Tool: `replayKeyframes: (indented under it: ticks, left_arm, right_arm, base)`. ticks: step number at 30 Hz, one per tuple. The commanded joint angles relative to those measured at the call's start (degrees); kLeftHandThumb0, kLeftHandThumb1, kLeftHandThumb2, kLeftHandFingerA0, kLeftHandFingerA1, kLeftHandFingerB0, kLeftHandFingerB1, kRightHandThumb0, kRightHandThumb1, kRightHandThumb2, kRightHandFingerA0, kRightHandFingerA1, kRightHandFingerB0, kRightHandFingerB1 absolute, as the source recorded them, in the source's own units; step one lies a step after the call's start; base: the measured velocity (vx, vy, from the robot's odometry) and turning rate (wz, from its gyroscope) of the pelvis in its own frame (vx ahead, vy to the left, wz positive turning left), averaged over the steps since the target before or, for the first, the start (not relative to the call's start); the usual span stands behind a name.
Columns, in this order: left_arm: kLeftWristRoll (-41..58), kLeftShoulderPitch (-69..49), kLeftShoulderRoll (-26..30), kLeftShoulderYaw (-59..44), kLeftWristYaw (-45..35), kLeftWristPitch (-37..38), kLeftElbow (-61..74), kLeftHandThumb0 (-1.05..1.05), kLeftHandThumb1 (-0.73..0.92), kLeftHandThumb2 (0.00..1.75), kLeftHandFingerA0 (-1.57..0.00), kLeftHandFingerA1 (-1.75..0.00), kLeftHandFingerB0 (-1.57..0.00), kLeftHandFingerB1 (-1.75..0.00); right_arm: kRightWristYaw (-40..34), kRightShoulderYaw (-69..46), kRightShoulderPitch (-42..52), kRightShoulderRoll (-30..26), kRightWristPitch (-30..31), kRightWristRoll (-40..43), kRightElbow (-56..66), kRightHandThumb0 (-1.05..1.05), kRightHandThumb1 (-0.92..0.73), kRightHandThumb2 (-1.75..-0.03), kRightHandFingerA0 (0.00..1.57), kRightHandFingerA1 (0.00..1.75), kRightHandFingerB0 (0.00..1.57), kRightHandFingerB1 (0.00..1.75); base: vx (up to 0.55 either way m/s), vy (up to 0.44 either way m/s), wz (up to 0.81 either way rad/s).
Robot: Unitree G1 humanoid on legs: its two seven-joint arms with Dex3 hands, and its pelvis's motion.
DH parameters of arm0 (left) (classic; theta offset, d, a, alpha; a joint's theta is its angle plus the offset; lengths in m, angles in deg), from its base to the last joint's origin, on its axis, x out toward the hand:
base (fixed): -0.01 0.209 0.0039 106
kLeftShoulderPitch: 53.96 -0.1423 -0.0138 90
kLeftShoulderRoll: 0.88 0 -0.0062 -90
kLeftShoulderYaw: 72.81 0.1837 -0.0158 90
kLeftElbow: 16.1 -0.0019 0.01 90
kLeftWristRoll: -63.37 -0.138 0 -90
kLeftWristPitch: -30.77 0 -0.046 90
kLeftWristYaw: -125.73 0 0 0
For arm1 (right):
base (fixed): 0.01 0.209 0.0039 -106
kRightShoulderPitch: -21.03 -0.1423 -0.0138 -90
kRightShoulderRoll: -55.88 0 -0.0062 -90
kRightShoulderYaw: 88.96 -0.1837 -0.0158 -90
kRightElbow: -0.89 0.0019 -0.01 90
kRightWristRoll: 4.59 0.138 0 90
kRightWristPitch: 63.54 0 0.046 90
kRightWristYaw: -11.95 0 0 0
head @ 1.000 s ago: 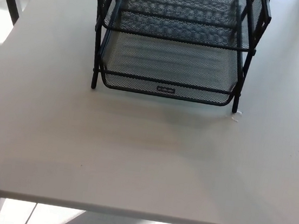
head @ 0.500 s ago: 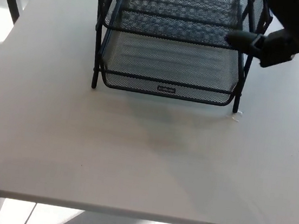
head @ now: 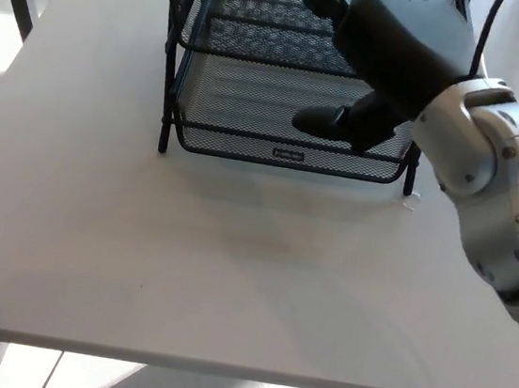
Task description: The robot uses its right hand to grab the drawer kept on the middle of the desk and pull it out towards the robot
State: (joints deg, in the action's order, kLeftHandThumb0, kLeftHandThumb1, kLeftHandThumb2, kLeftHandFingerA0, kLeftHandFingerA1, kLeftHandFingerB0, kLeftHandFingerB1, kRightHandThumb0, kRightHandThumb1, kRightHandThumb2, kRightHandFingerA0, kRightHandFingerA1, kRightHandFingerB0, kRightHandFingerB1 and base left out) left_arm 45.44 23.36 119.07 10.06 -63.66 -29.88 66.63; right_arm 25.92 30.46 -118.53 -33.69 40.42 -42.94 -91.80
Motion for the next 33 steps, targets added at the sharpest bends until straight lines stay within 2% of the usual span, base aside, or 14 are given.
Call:
replayKeyframes:
  ticks: [1,2,8,9,10,12,18,21,22,23,24,31,32,33]
  left_arm:
    - [-0.68,0.44,-0.01,0.06,-0.79,0.41,-0.37,-0.28,0.55,0.57,-0.81,-0.89,-0.82,-0.59]
    - [-0.71,0.46,-0.05,0.03,-0.92,-0.06,-0.18,-0.29,0.56,0.57,-0.81,-0.88,-0.81,-0.58]
    - [-1.31,0.13,-0.08,-0.1,-1.07,-0.68,0.75,-0.3,0.56,0.57,-0.8,-0.89,-0.81,-0.6]
    - [-1.18,0.08,-0.24,-0.08,-0.87,-0.02,0.59,-0.3,0.56,0.57,-0.8,-0.9,-0.81,-0.61]
    - [-0.86,0.07,-0.43,-0.11,-0.84,0.28,0.41,-0.29,0.55,0.57,-0.8,-0.9,-0.82,-0.61]
    - [-1.27,0.03,-0.36,0.01,-0.72,0.85,0.39,-0.29,0.56,0.57,-0.8,-0.91,-0.81,-0.62]
    - [-1.1,-0.44,-0.44,0.09,-1.06,0.97,0.59,-0.29,0.56,0.57,-0.8,-0.89,-0.81,-0.61]
    - [-0.81,-0.97,-0.25,0.1,-1.93,-0.02,1.25,-0.3,0.57,0.57,-0.78,-0.89,-0.8,-0.61]
    - [-1.0,-0.67,-0.31,0.2,-1.47,0.75,0.44,-0.3,0.57,0.57,-0.79,-0.88,-0.81,-0.6]
    - [-1.1,-0.65,-0.39,0.18,-1.19,1.08,0.27,-0.29,0.56,0.57,-0.8,-0.89,-0.81,-0.61]
    - [-1.09,-0.6,-0.14,0.24,-1.69,0.53,0.49,-0.3,0.58,0.57,-0.79,-0.88,-0.79,-0.6]
    - [-1.09,0.04,-0.27,0.24,-1.49,0.62,0.39,-0.29,0.56,0.57,-0.8,-0.9,-0.81,-0.6]
    - [-1.02,-0.05,-0.22,0.19,-1.73,0.21,0.75,-0.29,0.56,0.57,-0.8,-0.89,-0.81,-0.6]
    - [-0.97,-0.01,-0.3,0.17,-1.61,0.39,0.68,-0.29,0.56,0.57,-0.8,-0.9,-0.82,-0.61]
  right_arm:
    - [0.14,1.47,-0.61,1.09,0.67,-3.86,-3.3,-0.69,-0.38,-0.82,0.01,0.43,0.0,0.27]
    - [0.88,2.27,-1.23,1.56,1.73,-4.66,-5.4,-0.77,-0.42,-0.81,0.0,0.31,0.0,0.19]
    - [-2.03,3.02,-2.43,3.45,1.64,-6.09,-13.73,-0.72,-0.4,-0.76,0.0,0.27,0.0,0.19]
    - [-3.66,3.3,-2.89,4.0,1.91,-6.85,-16.73,-0.72,-0.37,-0.72,0.0,0.22,0.0,0.13]
    - [-7.03,3.18,-3.45,4.52,0.44,-7.09,-20.48,-0.66,-0.35,-0.73,0.0,0.3,0.0,0.16]
    - [-10.81,2.94,-4.13,5.49,0.35,-7.6,-25.01,-0.66,-0.35,-0.71,0.0,0.23,0.0,0.16]
    - [-18.18,2.81,-6.11,6.96,-1.12,-8.12,-33.79,-0.62,-0.32,-0.71,0.0,0.25,0.05,0.25]
    - [-20.41,1.48,-6.47,7.63,-2.32,-6.7,-36.05,-0.54,-0.28,-0.7,0.0,0.27,0.0,0.32]
    - [-20.92,0.96,-6.96,7.91,-2.4,-6.24,-36.99,-0.48,-0.47,-0.54,0.0,0.21,0.07,0.32]
    - [-22.88,1.82,-7.72,7.88,-1.77,-7.77,-38.53,-0.57,-0.31,-0.72,0.0,0.27,0.0,0.38]
    - [-23.83,1.93,-8.52,7.91,-1.64,-8.1,-39.97,-0.52,-0.48,-0.59,0.01,0.25,0.05,0.33]
    - [-26.21,2.95,-11.9,7.43,-2.78,-9.16,-43.96,-0.56,-0.51,-0.57,0.04,0.43,0.07,0.33]
    - [-26.72,3.12,-12.16,7.42,-3.17,-9.23,-44.42,-0.36,-0.36,-0.92,0.0,0.52,0.0,0.51]
    - [-27.22,3.61,-12.37,7.3,-3.53,-9.67,-44.83,-0.59,-0.39,-0.75,0.12,0.53,0.04,0.45]
  base:
    - [0.0,0.0,0.0]
    - [0.0,0.0,0.0]
    - [0.0,0.0,0.0]
    - [0.0,0.0,0.0]
    - [0.0,0.0,0.0]
    - [0.0,0.0,0.0]
    - [0.0,0.0,0.0]
    - [0.0,0.0,0.0]
    - [0.0,0.0,0.0]
    - [0.0,0.0,0.0]
    - [0.0,0.0,0.0]
    - [0.0,0.0,0.0]
    - [0.0,0.0,0.0]
    - [0.0,0.0,0.0]
